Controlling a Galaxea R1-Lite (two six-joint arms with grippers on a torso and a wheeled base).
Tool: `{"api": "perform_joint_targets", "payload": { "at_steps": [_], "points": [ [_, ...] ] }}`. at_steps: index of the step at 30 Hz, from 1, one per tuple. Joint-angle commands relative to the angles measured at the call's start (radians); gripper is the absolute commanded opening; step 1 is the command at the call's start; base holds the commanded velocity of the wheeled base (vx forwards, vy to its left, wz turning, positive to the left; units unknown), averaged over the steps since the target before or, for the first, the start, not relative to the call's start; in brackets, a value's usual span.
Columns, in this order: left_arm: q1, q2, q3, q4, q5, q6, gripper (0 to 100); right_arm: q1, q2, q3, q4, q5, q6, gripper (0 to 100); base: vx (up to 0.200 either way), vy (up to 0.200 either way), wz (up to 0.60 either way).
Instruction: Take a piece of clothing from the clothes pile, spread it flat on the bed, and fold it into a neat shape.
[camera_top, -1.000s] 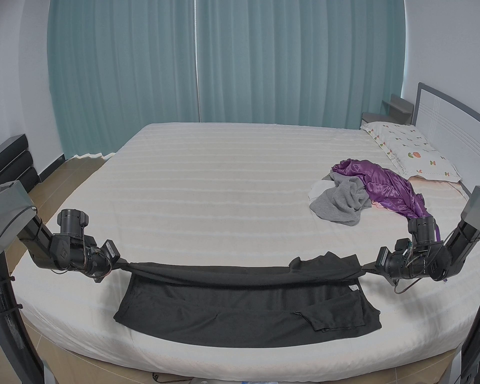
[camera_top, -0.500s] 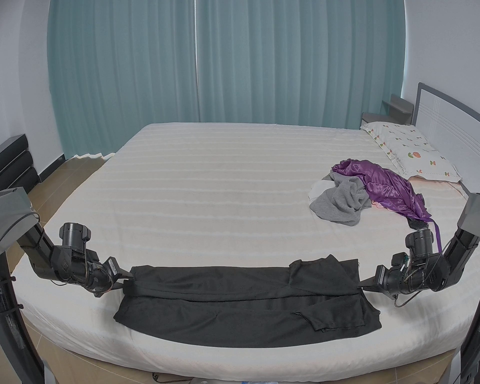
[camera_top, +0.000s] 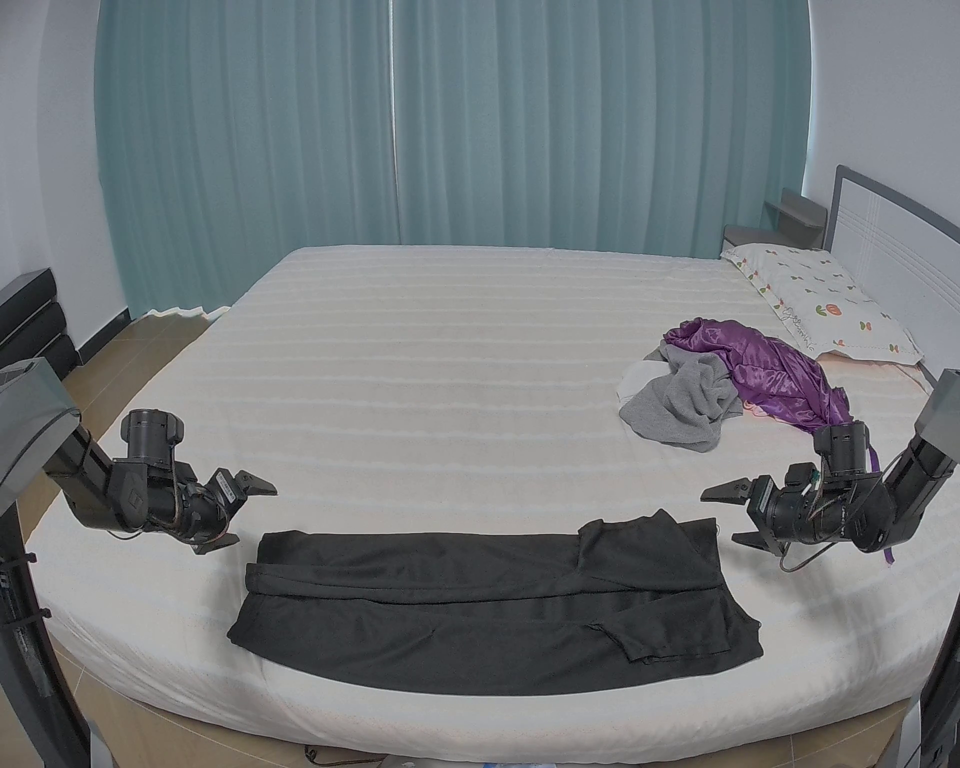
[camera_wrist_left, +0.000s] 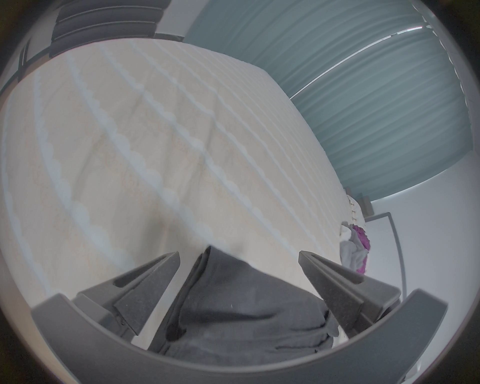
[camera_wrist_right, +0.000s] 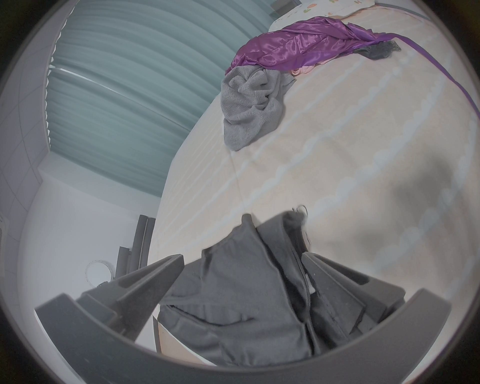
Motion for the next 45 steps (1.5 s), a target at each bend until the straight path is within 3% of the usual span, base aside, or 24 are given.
{"api": "perform_joint_targets", "payload": {
  "at_steps": [1, 4, 10, 11, 22, 30, 36, 45],
  "points": [
    [-0.050, 0.109, -0.080, -0.001, 0.070, -0.006, 100, 0.008, 0.109, -0.077, -0.005, -0.003, 0.023, 100, 0.000, 0.000, 0.00],
    [-0.073, 0.135, -0.083, -0.001, 0.127, 0.006, 100, 0.008, 0.145, -0.095, -0.005, -0.003, 0.025, 100, 0.000, 0.000, 0.00],
    [-0.083, 0.138, -0.080, -0.001, 0.136, 0.025, 100, 0.006, 0.181, -0.118, -0.025, -0.007, 0.052, 100, 0.000, 0.000, 0.00],
    [-0.083, 0.138, -0.077, -0.001, 0.136, 0.028, 0, 0.006, 0.186, -0.116, -0.043, -0.009, 0.054, 100, 0.000, 0.000, 0.00],
    [-0.064, 0.133, -0.072, -0.012, 0.199, -0.005, 0, 0.005, 0.185, -0.104, -0.056, -0.009, 0.058, 100, 0.000, 0.000, 0.00],
    [-0.057, 0.159, -0.068, -0.134, 0.233, -0.080, 0, 0.005, 0.186, -0.107, -0.057, -0.012, 0.068, 100, 0.000, 0.000, 0.00],
    [-0.058, 0.162, -0.069, -0.136, 0.233, -0.080, 0, 0.008, 0.206, -0.123, -0.066, -0.075, 0.071, 100, 0.000, 0.000, 0.00],
    [-0.058, 0.173, -0.072, -0.137, 0.233, -0.078, 0, 0.035, 0.251, -0.133, -0.171, -0.113, 0.121, 100, 0.000, 0.000, 0.00]
  ]
}}
